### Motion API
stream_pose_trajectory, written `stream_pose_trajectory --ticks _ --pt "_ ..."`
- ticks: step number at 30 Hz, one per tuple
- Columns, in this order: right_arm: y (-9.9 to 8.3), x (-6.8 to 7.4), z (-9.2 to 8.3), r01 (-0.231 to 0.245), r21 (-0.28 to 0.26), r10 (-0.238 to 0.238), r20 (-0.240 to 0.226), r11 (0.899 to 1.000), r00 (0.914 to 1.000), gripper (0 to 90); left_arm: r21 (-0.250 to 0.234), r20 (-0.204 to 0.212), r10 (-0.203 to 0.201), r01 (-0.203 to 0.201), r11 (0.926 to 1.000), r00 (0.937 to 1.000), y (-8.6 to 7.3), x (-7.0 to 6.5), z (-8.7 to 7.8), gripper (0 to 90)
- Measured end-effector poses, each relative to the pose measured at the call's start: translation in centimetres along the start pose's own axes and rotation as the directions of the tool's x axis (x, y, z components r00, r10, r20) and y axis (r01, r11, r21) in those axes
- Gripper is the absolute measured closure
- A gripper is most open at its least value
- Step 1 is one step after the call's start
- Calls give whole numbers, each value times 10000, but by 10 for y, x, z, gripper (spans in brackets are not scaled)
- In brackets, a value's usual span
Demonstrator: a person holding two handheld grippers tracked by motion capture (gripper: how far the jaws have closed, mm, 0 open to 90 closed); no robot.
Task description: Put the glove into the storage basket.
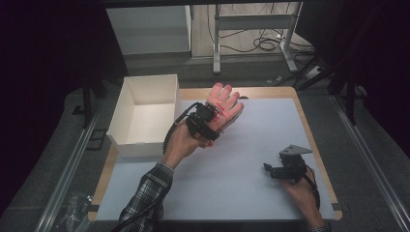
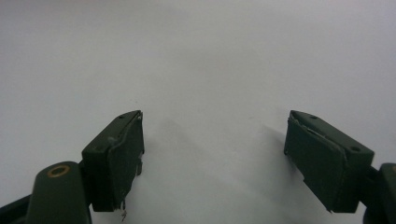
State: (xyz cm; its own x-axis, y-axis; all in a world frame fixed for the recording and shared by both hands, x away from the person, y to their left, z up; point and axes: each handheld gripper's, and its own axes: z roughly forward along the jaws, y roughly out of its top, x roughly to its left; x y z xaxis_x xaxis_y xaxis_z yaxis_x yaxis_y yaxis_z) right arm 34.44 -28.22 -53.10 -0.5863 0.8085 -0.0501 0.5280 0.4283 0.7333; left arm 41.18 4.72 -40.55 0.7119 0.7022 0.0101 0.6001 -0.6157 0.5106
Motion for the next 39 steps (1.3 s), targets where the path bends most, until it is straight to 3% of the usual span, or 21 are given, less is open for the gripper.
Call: stream_pose_trajectory --ticks 11,17,21,31,39 --pt "0 0 0 -14 2 14 -6 10000 10000 201 -454 -502 -584 561 9974 9970 13 21 -27 402" --pt "0 0 0 -8 -3 8 -2 10000 10000 201 -502 -976 -1097 1052 9932 9892 11 40 -43 402" --pt "0 0 0 -9 -2 9 -5 10000 10000 201 -498 -1393 -1426 1369 9893 9799 5 56 -55 402" --pt "0 0 0 -8 -9 8 -3 10000 10000 201 -755 -2261 -2427 2314 9699 9434 -17 92 -75 401" --pt "0 0 0 12 -10 -12 17 10000 10000 201 -789 -2766 -3308 3218 9435 9023 -43 121 -84 399"
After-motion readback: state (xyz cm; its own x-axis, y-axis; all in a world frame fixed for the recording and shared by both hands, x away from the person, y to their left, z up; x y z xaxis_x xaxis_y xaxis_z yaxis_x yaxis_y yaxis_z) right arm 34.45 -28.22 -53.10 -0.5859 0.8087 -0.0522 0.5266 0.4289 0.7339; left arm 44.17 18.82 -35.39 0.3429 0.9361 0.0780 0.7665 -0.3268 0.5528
